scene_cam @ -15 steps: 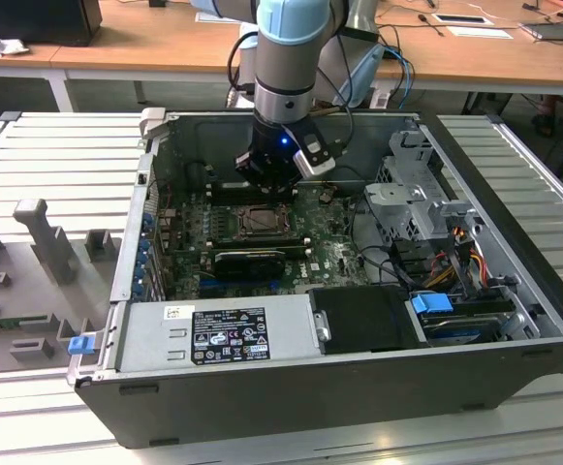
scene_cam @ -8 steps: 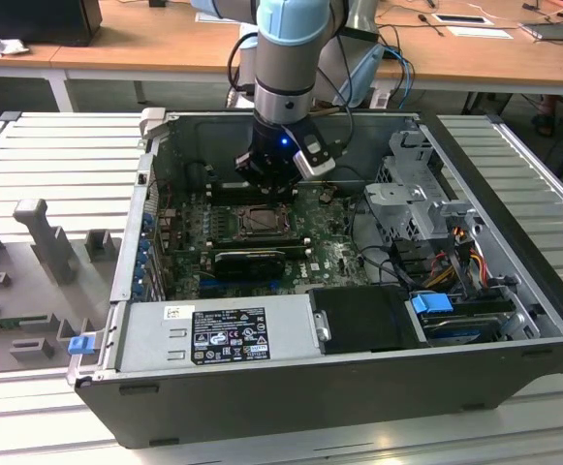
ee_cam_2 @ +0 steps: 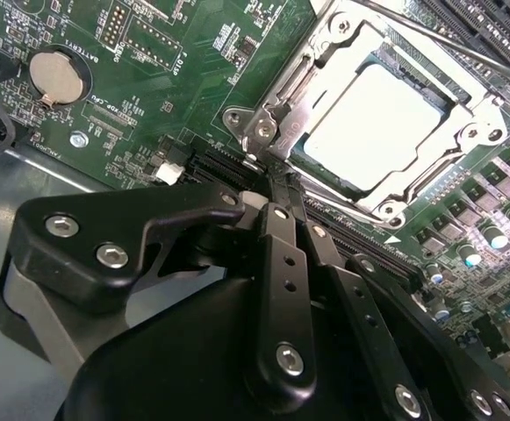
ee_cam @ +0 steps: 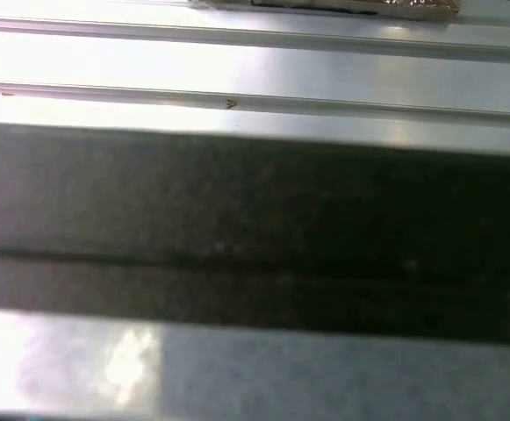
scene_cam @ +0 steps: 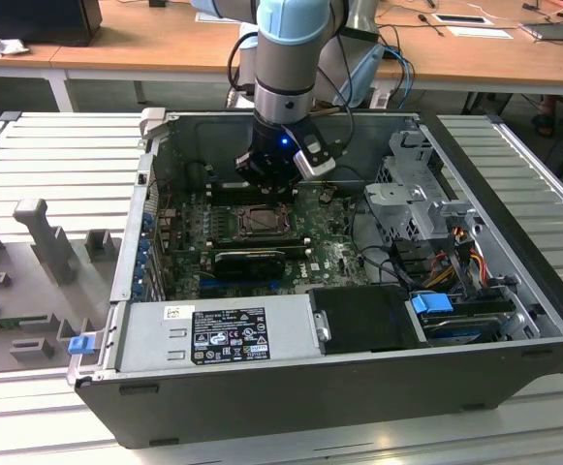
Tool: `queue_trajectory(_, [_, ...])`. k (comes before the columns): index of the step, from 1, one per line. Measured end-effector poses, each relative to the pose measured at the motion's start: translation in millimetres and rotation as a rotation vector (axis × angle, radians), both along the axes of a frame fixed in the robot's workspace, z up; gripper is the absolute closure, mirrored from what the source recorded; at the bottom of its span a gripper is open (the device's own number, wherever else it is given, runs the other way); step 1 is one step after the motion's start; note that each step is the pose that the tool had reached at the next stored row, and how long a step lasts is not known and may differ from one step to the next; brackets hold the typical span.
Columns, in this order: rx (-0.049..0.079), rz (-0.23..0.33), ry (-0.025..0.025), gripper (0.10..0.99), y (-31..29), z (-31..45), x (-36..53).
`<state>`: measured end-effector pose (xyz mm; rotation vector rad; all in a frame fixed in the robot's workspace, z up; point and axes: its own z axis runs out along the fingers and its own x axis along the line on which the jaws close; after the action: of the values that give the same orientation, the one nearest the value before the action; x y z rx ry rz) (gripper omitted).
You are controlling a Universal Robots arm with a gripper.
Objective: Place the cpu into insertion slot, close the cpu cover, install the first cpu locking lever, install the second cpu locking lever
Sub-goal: 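Install the first cpu locking lever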
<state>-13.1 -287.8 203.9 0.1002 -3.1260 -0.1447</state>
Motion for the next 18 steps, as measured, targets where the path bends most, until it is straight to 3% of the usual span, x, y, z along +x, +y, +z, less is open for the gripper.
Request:
queue_trajectory(5, [-0.006,0.000,0.0001,0.980,-0.1,0.1,0.0])
queue_trajectory(18, [-0.008,0.000,0.0000,0.980,-0.2,1.1,0.0])
